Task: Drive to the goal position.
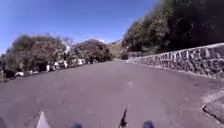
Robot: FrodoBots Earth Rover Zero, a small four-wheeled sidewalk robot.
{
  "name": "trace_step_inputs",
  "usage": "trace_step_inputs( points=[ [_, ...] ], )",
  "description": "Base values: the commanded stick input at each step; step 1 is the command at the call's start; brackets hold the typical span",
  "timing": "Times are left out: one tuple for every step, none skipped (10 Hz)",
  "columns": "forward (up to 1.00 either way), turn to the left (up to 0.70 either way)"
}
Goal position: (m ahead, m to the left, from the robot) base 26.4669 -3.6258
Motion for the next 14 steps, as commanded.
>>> trace_step_inputs(
  points=[
    [0.85,0.0],
    [0.85,0.0],
    [0.85,0.0],
    [0.85,0.0],
    [0.85,0.0],
    [0.85,0.0],
    [0.85,0.0],
    [0.85,0.0],
    [0.85,0.0],
    [0.85,0.0],
    [0.85,0.0],
    [0.85,0.0],
    [0.85,0.0],
    [0.85,0.0]
  ],
)
